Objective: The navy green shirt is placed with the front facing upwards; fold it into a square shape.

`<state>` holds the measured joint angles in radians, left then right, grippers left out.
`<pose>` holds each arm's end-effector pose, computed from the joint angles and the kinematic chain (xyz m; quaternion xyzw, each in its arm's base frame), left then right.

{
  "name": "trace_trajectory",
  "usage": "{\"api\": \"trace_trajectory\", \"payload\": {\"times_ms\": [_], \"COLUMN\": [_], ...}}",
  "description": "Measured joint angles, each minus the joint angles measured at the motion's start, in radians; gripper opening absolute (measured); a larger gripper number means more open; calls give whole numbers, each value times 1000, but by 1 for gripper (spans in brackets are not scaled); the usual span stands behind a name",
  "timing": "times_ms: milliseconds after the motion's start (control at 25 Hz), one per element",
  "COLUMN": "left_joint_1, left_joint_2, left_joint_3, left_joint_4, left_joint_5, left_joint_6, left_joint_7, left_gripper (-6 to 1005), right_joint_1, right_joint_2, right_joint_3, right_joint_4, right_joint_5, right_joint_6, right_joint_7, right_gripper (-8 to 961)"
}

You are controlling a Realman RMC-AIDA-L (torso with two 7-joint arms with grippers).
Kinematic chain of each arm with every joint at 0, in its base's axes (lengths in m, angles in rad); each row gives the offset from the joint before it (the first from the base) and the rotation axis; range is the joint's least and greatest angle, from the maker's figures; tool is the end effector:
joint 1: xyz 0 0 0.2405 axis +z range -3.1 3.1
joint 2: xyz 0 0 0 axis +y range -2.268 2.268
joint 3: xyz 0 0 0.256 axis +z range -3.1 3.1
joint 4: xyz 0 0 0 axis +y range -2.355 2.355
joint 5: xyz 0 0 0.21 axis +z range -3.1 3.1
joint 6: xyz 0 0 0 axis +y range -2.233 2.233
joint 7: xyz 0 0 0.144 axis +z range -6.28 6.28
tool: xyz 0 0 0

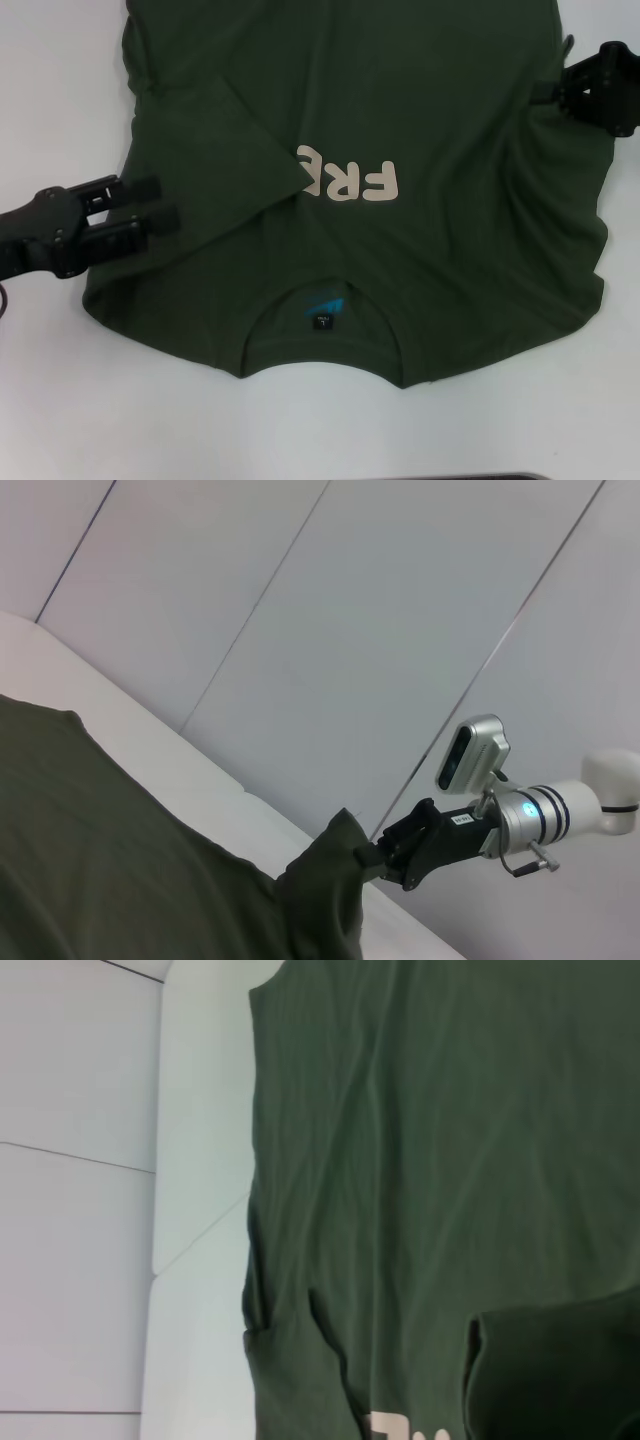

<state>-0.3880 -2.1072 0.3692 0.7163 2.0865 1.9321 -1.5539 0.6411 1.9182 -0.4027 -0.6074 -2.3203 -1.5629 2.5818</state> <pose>-0.2891 0.2574 0.0333 -0.8700 -0.3333 -0.3566 0.0698 0.2971 0.3623 0.0710 -0.6538 0.7174 0.2287 0.0743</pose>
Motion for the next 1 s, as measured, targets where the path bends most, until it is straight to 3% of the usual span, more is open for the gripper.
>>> {"api": "trace_trajectory", "payload": {"times_ms": [200, 480, 760, 880, 1000], "left_joint_1": [0, 2, 3, 2, 2], "left_joint_2": [0, 1, 2, 3, 3], "left_joint_3": [-21, -28, -47, -50, -51], "left_joint_4": [0, 0, 0, 0, 0], "left_joint_5": [0, 0, 0, 0, 0], "left_joint_6": [-1, -1, -1, -1, -1], "left_joint_7": [1, 1, 2, 2, 2], "left_gripper": [716, 717, 717, 717, 716], "right_joint_1": [1, 4, 20, 26, 27], "right_joint_2": [6, 33, 38, 44, 49], "right_joint_3": [-1, 0, -6, -7, -12], "right_joint_4": [24, 32, 115, 131, 133], "right_joint_5": [8, 10, 31, 32, 32], "right_joint_6": [5, 52, 111, 134, 142], "right_joint_7": [-9, -11, -47, -57, -70], "right_gripper": [22, 21, 30, 160, 226]}}
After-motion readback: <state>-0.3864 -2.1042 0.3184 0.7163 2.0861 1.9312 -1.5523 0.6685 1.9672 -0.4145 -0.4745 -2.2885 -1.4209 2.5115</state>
